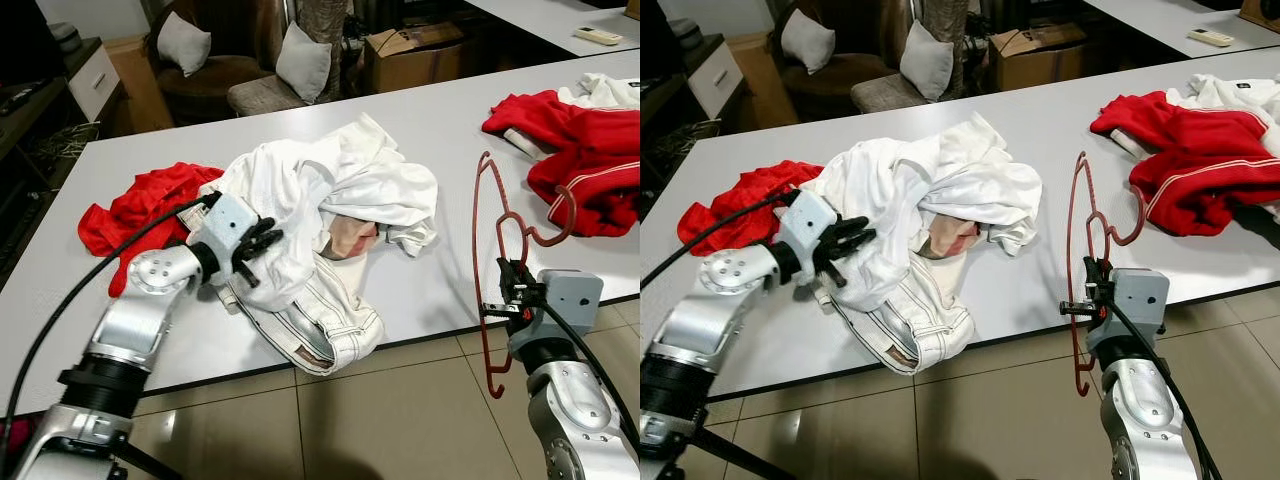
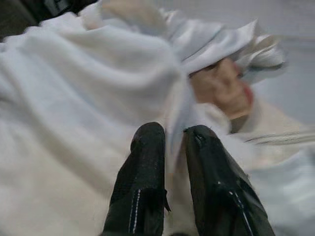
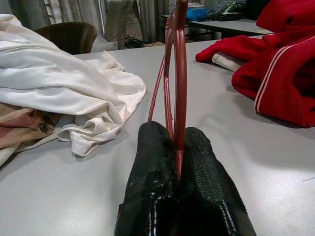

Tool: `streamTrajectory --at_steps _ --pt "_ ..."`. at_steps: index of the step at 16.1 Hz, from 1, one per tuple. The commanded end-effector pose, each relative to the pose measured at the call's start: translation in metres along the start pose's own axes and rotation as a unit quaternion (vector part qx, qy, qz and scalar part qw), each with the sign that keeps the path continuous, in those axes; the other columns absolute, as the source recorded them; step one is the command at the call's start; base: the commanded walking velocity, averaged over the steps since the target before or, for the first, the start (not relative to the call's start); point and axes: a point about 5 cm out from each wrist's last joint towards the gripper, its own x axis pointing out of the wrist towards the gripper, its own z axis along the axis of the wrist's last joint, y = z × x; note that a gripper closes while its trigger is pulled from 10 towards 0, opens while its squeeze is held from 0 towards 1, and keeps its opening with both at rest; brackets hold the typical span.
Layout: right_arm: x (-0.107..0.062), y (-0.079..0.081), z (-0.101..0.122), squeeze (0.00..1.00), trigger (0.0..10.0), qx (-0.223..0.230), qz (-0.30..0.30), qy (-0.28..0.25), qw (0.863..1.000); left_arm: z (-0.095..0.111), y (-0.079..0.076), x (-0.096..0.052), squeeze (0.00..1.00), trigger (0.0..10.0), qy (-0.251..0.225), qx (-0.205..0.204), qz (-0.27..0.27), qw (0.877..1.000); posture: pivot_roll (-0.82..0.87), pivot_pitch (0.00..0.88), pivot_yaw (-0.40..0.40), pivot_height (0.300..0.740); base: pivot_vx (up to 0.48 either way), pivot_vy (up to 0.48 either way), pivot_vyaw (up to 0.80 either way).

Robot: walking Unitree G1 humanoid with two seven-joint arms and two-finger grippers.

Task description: Hang hanger

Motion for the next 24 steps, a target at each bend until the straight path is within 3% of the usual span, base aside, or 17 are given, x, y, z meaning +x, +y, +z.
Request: streamTrajectory --at_steps 1,2,3,4,7,12,15,16,18,20,21,22,24 --pt "-0.002 0.000 -0.010 0.00 10.0 0.001 -0.002 0.026 1.000 -0.004 0.003 -0.004 0.00 10.0 0.003 -0.017 0.002 1.000 -0.19 0.000 0.156 0.740 0.000 0.000 0.00" --pt "-0.002 0.001 -0.010 0.00 10.0 0.001 -0.002 0.026 1.000 -0.004 0.000 -0.004 0.00 9.7 -0.003 -0.029 -0.010 1.000 -0.19 0.000 0.157 0.740 0.000 0.000 0.00" --pt "-0.002 0.001 -0.010 0.00 10.0 0.001 -0.001 0.026 1.000 -0.006 -0.001 -0.003 0.00 5.5 0.002 -0.027 -0.011 1.000 -0.19 0.000 0.158 0.740 0.000 0.000 0.00" --pt "-0.002 0.001 -0.010 0.00 10.0 0.001 -0.001 0.026 1.000 -0.007 -0.001 -0.002 0.00 4.5 0.009 -0.017 -0.010 1.000 -0.19 0.000 0.158 0.740 0.000 0.000 0.00" --pt "-0.002 0.000 -0.010 0.00 10.0 0.001 -0.003 0.025 1.000 -0.011 0.007 0.003 0.00 0.0 0.022 0.001 0.030 0.999 -0.19 0.000 0.160 0.740 0.000 0.000 0.00" --pt "-0.002 0.001 -0.007 0.00 10.0 -0.001 0.008 0.018 1.000 -0.001 0.003 0.008 0.00 0.0 -0.012 -0.018 0.009 1.000 -0.20 0.000 0.167 0.740 0.000 0.000 0.00" --pt "-0.004 0.006 0.020 0.00 10.0 0.043 0.129 -0.028 0.990 0.014 0.019 0.001 0.00 0.0 -0.061 -0.024 0.039 0.997 -0.20 0.000 0.165 0.740 0.000 0.000 0.00" --pt "-0.007 0.008 0.031 0.00 10.0 0.054 0.181 -0.045 0.981 0.024 0.024 -0.005 0.00 0.0 -0.081 -0.015 0.028 0.996 -0.20 0.000 0.164 0.740 0.000 0.000 0.00" --pt "-0.020 0.010 0.055 0.00 10.0 0.103 0.309 -0.070 0.943 0.049 0.035 -0.022 0.00 0.0 -0.111 0.017 -0.021 0.993 -0.20 0.000 0.153 0.740 0.000 0.000 0.00" --pt "-0.025 0.012 0.059 0.00 10.0 0.114 0.357 -0.067 0.925 0.060 0.037 -0.028 0.00 0.0 -0.123 0.027 -0.037 0.991 -0.20 0.000 0.149 0.740 0.000 0.000 0.00" --pt "-0.034 0.016 0.059 0.00 10.0 0.136 0.435 -0.041 0.889 0.078 0.040 -0.033 0.00 0.0 -0.146 0.043 -0.046 0.987 -0.19 0.000 0.129 0.740 0.000 0.000 0.00" --pt "-0.039 0.017 0.056 0.00 10.0 0.144 0.464 -0.018 0.874 0.083 0.040 -0.035 0.00 0.0 -0.157 0.044 -0.050 0.985 -0.19 0.000 0.129 0.740 0.000 0.000 0.00" --pt "-0.040 0.015 0.052 0.00 10.0 0.162 0.472 0.006 0.867 0.086 0.036 -0.038 0.00 0.0 -0.164 0.042 -0.065 0.983 -0.18 0.000 0.107 0.740 0.000 0.000 0.00"
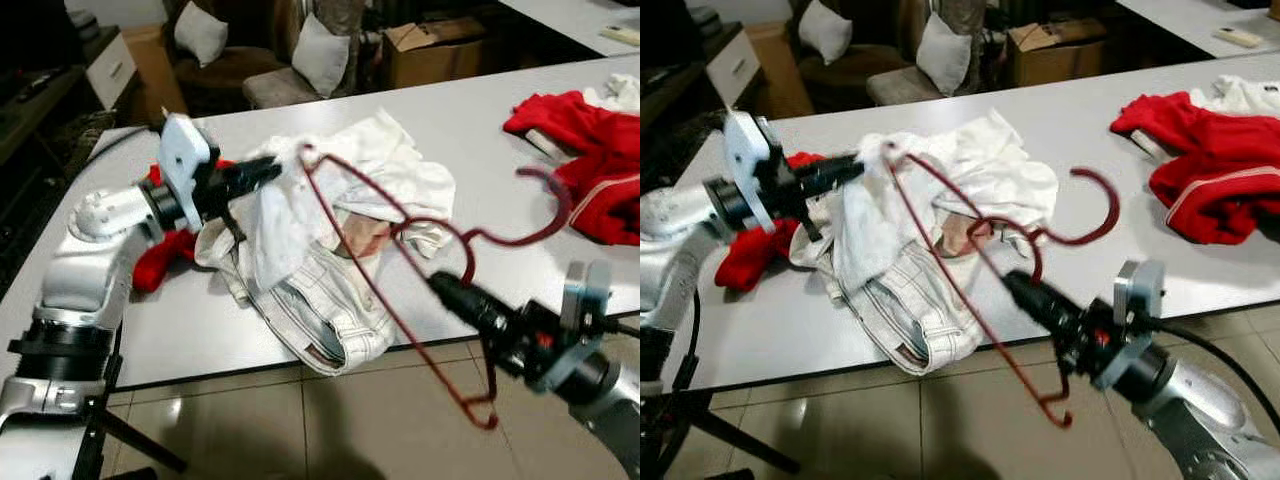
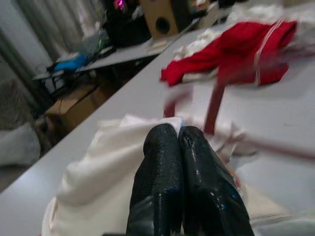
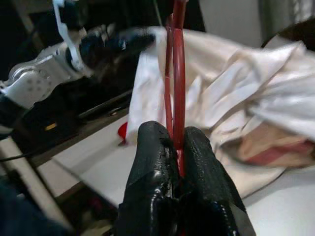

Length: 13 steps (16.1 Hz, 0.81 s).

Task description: Hang hanger

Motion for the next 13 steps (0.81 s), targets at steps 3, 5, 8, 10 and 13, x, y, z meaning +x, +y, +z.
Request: streamTrajectory --at_steps 3,5,8,10,13 --pt "-0.003 -0.003 0.001 0.00 10.0 0.047 0.018 0.020 0.999 0.012 0.000 -0.008 0.00 0.0 -0.017 0.000 -0.009 1.000 -0.18 0.000 0.087 0.740 0.000 0.000 0.00" --pt "-0.004 -0.010 0.001 0.00 10.0 0.051 0.003 0.029 0.998 0.016 -0.002 -0.010 0.00 0.0 -0.026 -0.005 -0.018 0.999 -0.18 0.000 0.080 0.740 0.000 0.000 0.00" --pt "-0.006 -0.016 0.002 0.00 10.0 0.057 -0.011 0.037 0.998 0.024 0.000 -0.014 0.00 0.0 -0.039 -0.003 -0.010 0.999 -0.17 0.000 0.069 0.740 0.000 0.000 0.00" --pt "-0.006 -0.020 0.002 0.00 10.0 0.066 -0.019 0.045 0.997 0.030 -0.003 -0.016 0.00 0.0 -0.050 -0.013 -0.033 0.998 -0.17 0.000 0.069 0.740 0.000 0.000 0.00" --pt "-0.005 -0.025 -0.001 0.00 10.0 0.076 -0.035 0.054 0.995 0.034 -0.006 -0.013 0.00 0.0 -0.062 -0.019 -0.044 0.997 -0.17 0.000 0.074 0.740 0.000 0.000 0.00"
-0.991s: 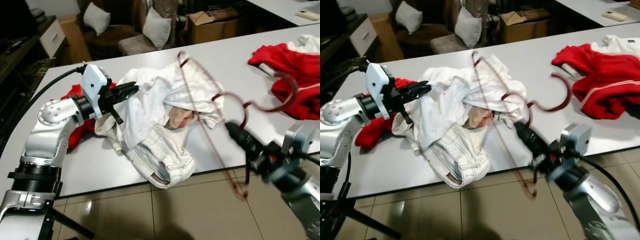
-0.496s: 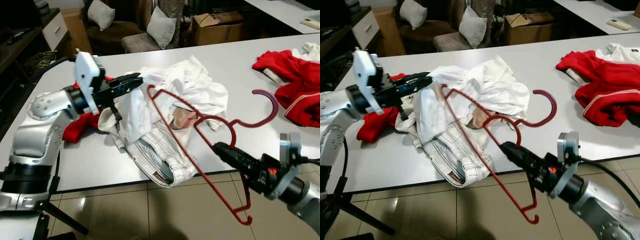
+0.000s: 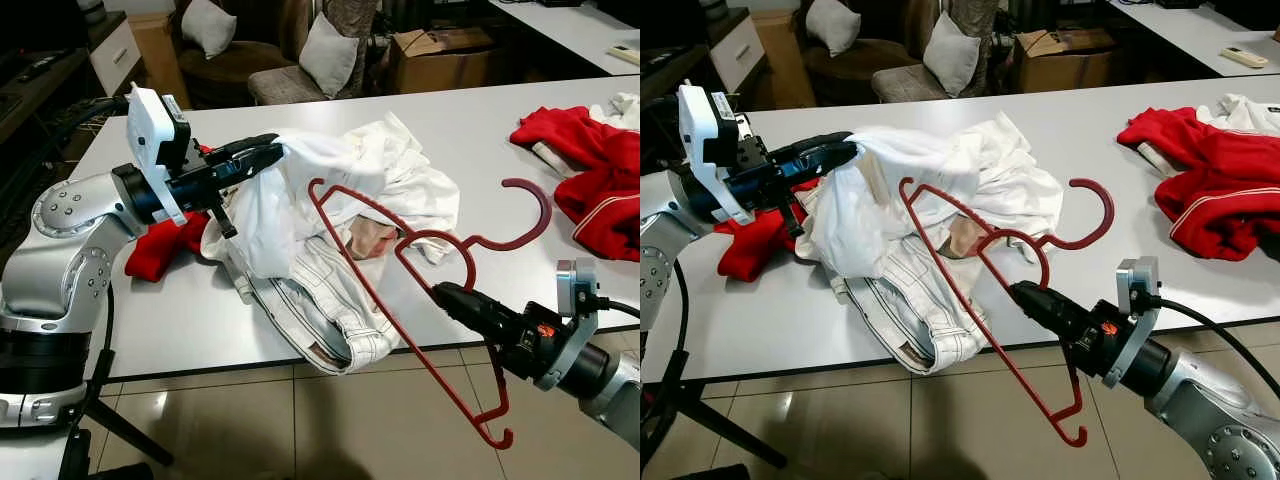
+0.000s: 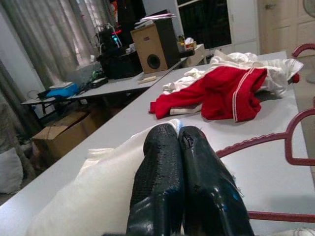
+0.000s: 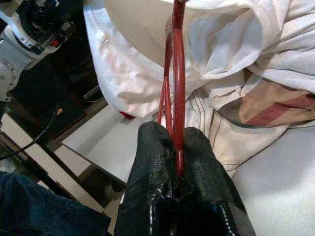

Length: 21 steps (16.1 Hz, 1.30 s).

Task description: Hang hanger

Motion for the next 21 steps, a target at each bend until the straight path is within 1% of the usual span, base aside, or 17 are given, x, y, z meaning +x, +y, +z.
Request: streamTrajectory --at_steps 1,2,3,4,6,8,9,11,12,13,14,16,17,18,19,20,21 --pt "0.001 -0.009 0.001 0.00 10.0 0.004 -0.030 0.003 1.000 0.009 -0.006 0.003 0.00 0.0 -0.010 -0.001 -0.037 0.999 -0.17 0.000 0.079 0.740 0.000 0.000 0.00" --pt "0.003 -0.017 0.001 0.00 10.0 0.006 -0.053 0.005 0.999 0.009 -0.009 0.004 0.00 0.0 -0.007 -0.007 -0.050 0.999 -0.17 0.000 0.081 0.740 0.000 0.000 0.00" --pt "0.004 -0.020 0.001 0.00 10.0 0.007 -0.060 0.004 0.998 0.009 -0.010 0.005 0.00 0.0 -0.006 -0.009 -0.054 0.998 -0.17 0.000 0.081 0.740 0.000 0.000 0.00" --pt "0.010 -0.024 0.006 0.00 10.0 0.013 -0.064 -0.009 0.998 0.006 -0.015 0.006 0.00 0.0 0.010 -0.018 -0.079 0.997 -0.18 0.000 0.085 0.740 0.000 0.000 0.00" --pt "0.025 -0.032 0.013 0.00 10.0 0.049 -0.068 -0.041 0.996 -0.004 -0.026 0.010 0.00 0.0 0.030 -0.032 -0.106 0.993 -0.18 0.000 0.088 0.740 0.000 0.000 0.00" --pt "0.042 -0.040 0.013 0.00 10.0 0.086 -0.084 -0.057 0.991 -0.008 -0.031 0.017 0.00 0.0 0.032 -0.039 -0.111 0.993 -0.17 0.000 0.089 0.740 0.000 0.000 0.00" --pt "0.050 -0.040 0.013 0.00 10.0 0.100 -0.081 -0.065 0.990 -0.010 -0.032 0.020 0.00 0.0 0.035 -0.041 -0.109 0.993 -0.17 0.000 0.087 0.740 0.000 0.000 0.00" --pt "0.070 -0.036 0.017 0.00 10.0 0.137 -0.073 -0.109 0.982 -0.022 -0.030 0.023 0.00 0.0 0.068 -0.044 -0.096 0.992 -0.16 0.000 0.092 0.740 0.000 0.000 0.00" --pt "0.079 -0.035 0.020 0.00 10.0 0.164 -0.070 -0.139 0.974 -0.026 -0.034 0.022 0.00 0.0 0.081 -0.054 -0.117 0.988 -0.16 0.000 0.098 0.740 0.000 0.000 0.00" --pt "0.094 -0.032 0.025 0.00 10.0 0.207 -0.054 -0.177 0.961 -0.031 -0.041 0.023 0.00 0.0 0.087 -0.068 -0.139 0.984 -0.16 0.000 0.104 0.740 0.000 0.000 0.00" --pt "0.099 -0.030 0.026 0.00 10.0 0.220 -0.048 -0.188 0.956 -0.032 -0.043 0.023 0.00 0.0 0.088 -0.072 -0.146 0.983 -0.16 0.000 0.104 0.740 0.000 0.000 0.00" --pt "0.126 -0.025 0.031 0.00 10.0 0.284 -0.032 -0.228 0.931 -0.040 -0.049 0.026 0.00 0.0 0.109 -0.076 -0.177 0.975 -0.13 0.000 0.111 0.740 0.000 0.000 0.00" --pt "0.134 -0.024 0.033 0.00 10.0 0.311 -0.030 -0.242 0.919 -0.041 -0.048 0.026 0.00 0.0 0.114 -0.074 -0.181 0.974 -0.11 0.000 0.113 0.740 0.000 0.000 0.00" --pt "0.137 -0.024 0.032 0.00 10.0 0.320 -0.034 -0.247 0.914 -0.040 -0.048 0.025 0.00 0.0 0.117 -0.074 -0.186 0.973 -0.10 0.000 0.119 0.740 0.000 0.000 0.00" --pt "0.145 -0.025 0.031 0.00 10.0 0.338 -0.045 -0.259 0.904 -0.038 -0.050 0.023 0.00 0.0 0.120 -0.083 -0.202 0.968 -0.08 0.000 0.129 0.740 0.000 0.000 0.00" --pt "0.148 -0.026 0.031 0.00 10.0 0.345 -0.048 -0.263 0.900 -0.037 -0.051 0.022 0.00 0.0 0.120 -0.089 -0.208 0.967 -0.08 0.000 0.130 0.740 0.000 0.000 0.00" --pt "0.154 -0.029 0.030 0.00 10.0 0.370 -0.056 -0.277 0.885 -0.036 -0.053 0.021 0.00 0.0 0.120 -0.104 -0.224 0.962 -0.06 0.000 0.138 0.740 0.000 0.000 0.00"
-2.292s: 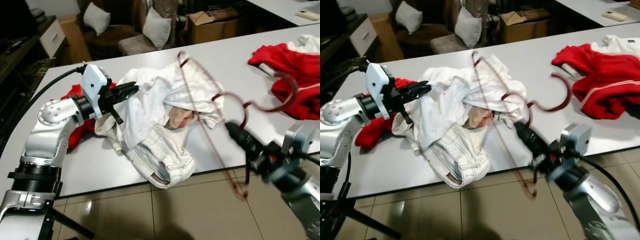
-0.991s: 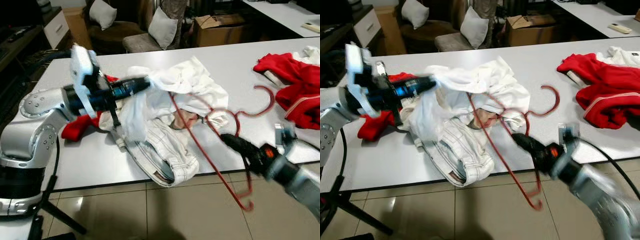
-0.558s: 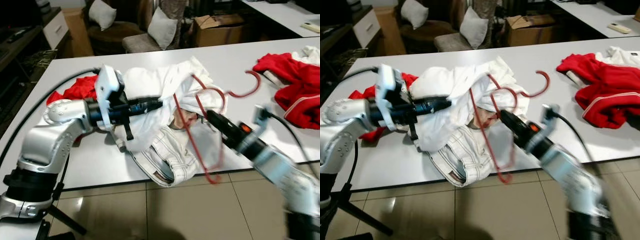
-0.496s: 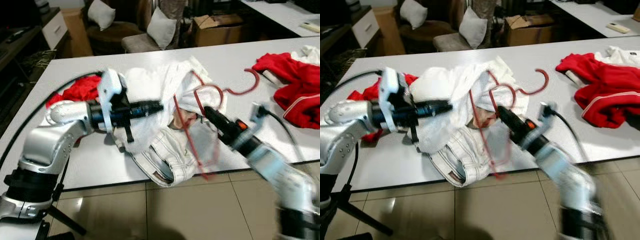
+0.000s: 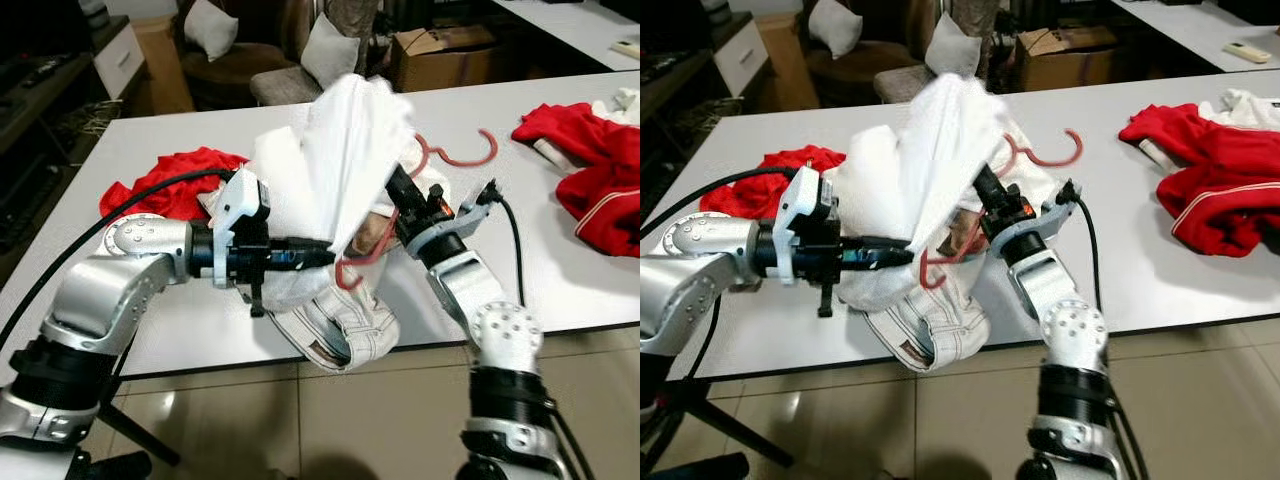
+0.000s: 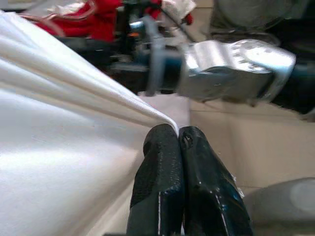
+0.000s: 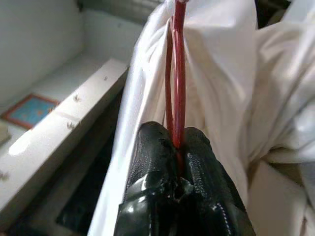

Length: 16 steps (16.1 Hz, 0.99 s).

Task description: Hang hanger

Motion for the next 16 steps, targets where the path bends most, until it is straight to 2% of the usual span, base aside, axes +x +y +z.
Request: streamTrajectory --at_steps 1,4,5,7,8,10,11,12,14,16 --pt "0.005 0.004 0.002 0.00 10.0 0.008 0.004 -0.015 1.000 0.004 -0.004 0.001 0.00 0.0 0.003 0.003 -0.021 1.000 -0.06 0.000 0.138 0.740 0.000 0.000 0.00" --pt "0.017 0.004 -0.009 0.00 10.0 0.016 -0.001 -0.022 1.000 0.008 -0.011 0.007 0.00 0.0 -0.013 -0.020 -0.062 0.998 -0.04 0.000 0.156 0.740 0.000 0.000 0.00" --pt "0.023 0.006 -0.014 0.00 10.0 0.019 -0.002 -0.026 0.999 0.012 -0.013 0.015 0.00 0.0 -0.029 -0.026 -0.076 0.996 -0.04 0.000 0.166 0.740 0.000 0.000 0.00" --pt "0.027 0.007 -0.023 0.00 10.0 0.008 -0.010 -0.024 1.000 0.020 -0.009 0.032 0.00 0.0 -0.060 -0.033 -0.061 0.996 -0.05 0.000 0.172 0.740 0.000 0.000 0.00" --pt "0.026 0.008 -0.029 0.00 10.0 -0.003 -0.016 -0.015 1.000 0.023 -0.003 0.041 0.00 0.0 -0.074 -0.032 -0.035 0.996 -0.06 0.000 0.176 0.740 0.000 0.000 0.00" --pt "0.024 0.008 -0.034 0.00 10.0 -0.049 -0.031 0.004 0.998 0.033 0.001 0.050 0.00 0.0 -0.103 -0.036 -0.020 0.994 -0.07 0.000 0.179 0.740 0.000 0.000 0.00" --pt "0.023 0.003 -0.024 0.00 10.0 -0.057 -0.053 -0.022 0.997 0.041 -0.003 0.049 0.00 0.0 -0.128 -0.055 -0.037 0.990 -0.08 0.000 0.182 0.740 0.000 0.000 0.00" --pt "0.022 0.001 -0.011 0.00 10.0 -0.037 -0.059 -0.051 0.996 0.043 -0.008 0.044 0.00 0.0 -0.128 -0.064 -0.060 0.988 -0.09 0.000 0.181 0.740 0.000 0.000 0.00" --pt "0.025 0.007 0.007 0.00 10.0 0.000 -0.036 -0.077 0.996 0.023 -0.010 0.032 0.00 0.0 -0.062 -0.069 -0.064 0.994 -0.09 0.000 0.170 0.740 0.000 0.000 0.00" --pt "0.029 0.015 0.010 0.00 10.0 0.018 -0.009 -0.068 0.997 0.011 -0.005 0.027 0.00 0.0 -0.039 -0.074 -0.031 0.996 -0.10 0.000 0.154 0.740 0.000 0.000 0.00"
